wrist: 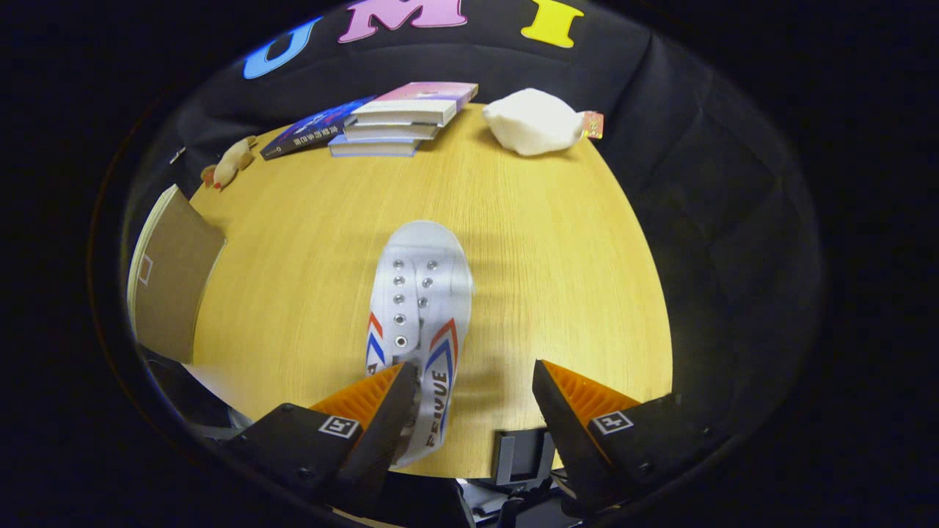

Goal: Open the storage box then place both shoes into the box .Put the left shoe in first, then the right shoe, with the right side of both shoes facing outward in a uniform manner.

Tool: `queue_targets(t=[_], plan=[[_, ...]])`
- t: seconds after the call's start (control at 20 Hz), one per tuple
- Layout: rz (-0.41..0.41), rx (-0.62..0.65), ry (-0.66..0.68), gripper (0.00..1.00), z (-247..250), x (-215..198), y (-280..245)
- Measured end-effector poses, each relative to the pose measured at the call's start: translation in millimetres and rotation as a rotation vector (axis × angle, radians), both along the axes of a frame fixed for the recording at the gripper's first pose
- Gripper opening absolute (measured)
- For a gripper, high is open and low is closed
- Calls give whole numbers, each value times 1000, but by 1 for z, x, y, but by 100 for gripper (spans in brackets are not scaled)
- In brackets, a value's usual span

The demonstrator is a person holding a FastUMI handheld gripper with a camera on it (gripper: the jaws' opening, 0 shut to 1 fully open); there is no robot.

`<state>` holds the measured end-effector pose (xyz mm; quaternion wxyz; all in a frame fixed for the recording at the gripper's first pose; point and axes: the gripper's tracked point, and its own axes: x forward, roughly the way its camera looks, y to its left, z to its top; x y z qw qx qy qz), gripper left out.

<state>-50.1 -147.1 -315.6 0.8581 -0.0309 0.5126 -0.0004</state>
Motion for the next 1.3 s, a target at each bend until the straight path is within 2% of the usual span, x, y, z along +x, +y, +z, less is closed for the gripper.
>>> queue_targets(t=[0.15, 0.25, 0.3, 0.35, 0.45, 0.5, 0.65, 0.7, 0.8, 0.95, 1.05, 1.3], plan=[[1, 15, 29, 98, -17, 5, -1], [-2, 67, 35, 98, -20, 11, 10], [5, 86, 52, 90, -22, 11, 14], [9, 119, 58, 86, -22, 11, 20], [2, 167, 73, 59, -24, 9, 31], [1, 169, 79, 36, -25, 11, 30], [-35, 166, 90, 29, -23, 13, 26], [-43, 174, 78, 17, -21, 13, 24], [-52, 197, 73, 8, -21, 11, 22], [-132, 277, 93, 8, -16, 8, 29], [-155, 301, 93, 8, -6, 4, 39], [-143, 330, 31, 8, 45, 4, 70]])
